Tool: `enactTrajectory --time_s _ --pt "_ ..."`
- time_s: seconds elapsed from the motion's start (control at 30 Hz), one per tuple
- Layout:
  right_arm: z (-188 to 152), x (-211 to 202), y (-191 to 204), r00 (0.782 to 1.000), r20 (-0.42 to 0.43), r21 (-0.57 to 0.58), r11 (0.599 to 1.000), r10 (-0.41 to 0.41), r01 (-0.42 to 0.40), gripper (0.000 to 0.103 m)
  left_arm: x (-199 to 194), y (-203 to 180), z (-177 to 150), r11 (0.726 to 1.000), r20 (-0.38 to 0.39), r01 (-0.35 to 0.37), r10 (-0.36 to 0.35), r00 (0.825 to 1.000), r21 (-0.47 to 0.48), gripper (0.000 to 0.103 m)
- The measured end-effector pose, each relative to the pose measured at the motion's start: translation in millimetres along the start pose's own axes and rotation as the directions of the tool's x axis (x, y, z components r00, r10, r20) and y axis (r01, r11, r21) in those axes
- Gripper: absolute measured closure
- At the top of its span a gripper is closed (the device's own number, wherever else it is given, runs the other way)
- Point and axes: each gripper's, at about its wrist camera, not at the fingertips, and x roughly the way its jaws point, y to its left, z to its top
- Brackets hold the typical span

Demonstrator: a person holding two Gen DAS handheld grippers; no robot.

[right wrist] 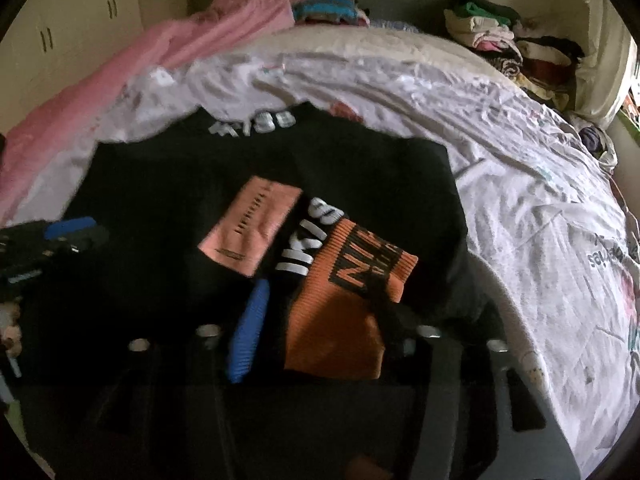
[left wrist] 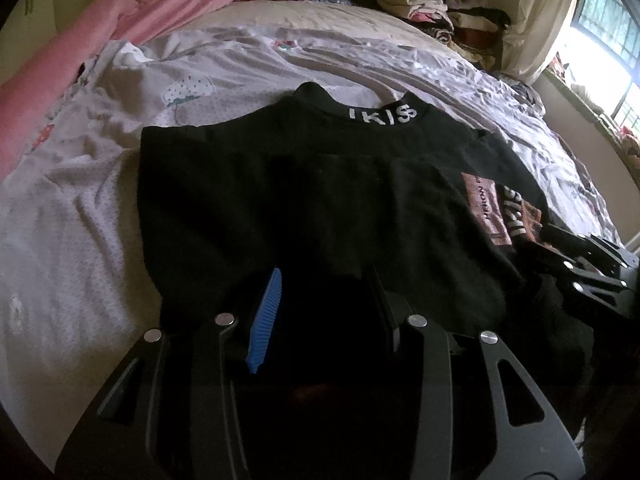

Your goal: Fold small clothes

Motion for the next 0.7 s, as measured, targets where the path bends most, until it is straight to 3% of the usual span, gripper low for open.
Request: enactTrajectory --time_s 0.07,0.17,0.33,0.5,0.53,0.7 --pt "-0.6 -9.7 -1.2 1.000 0.025 0.011 1.000 0.012 -0.012 0.038 -1.6 -1.9 0.4 1.000 0.001 0.022 -0.022 1.000 -0.009 0.059" --pt "-0.9 -20.0 -3.9 0.998 0.051 0.035 0.999 0.021 -0.023 0.023 -6.5 -6.5 0.3 0.999 0.011 0.033 -0.033 0.999 0.001 0.054" --pt "-0.5 -34.8 -4.6 0.995 0.096 0.047 0.998 0.026 -0.031 0.012 -14.3 -14.1 0.4 0.999 0.031 0.037 -0.037 0.999 0.022 0.049" --pt "0.7 -51.5 -7.1 0.987 0.159 0.067 0.997 0.036 -0.047 0.008 -22.9 -15.7 3.0 1.000 0.067 0.007 -0.008 0.998 0.026 0.021" --pt "1.2 -54.1 -7.2 0.986 0.166 0.069 0.997 0.033 -0.045 0.007 -24.8 -15.6 3.3 1.000 0.074 0.003 -0.004 0.997 0.022 0.011" --pt "2.2 -64.8 -5.1 0.980 0.194 0.065 0.997 0.034 -0.047 0.005 -34.1 -18.0 4.4 1.000 0.102 -0.006 0.004 0.995 0.019 0.010"
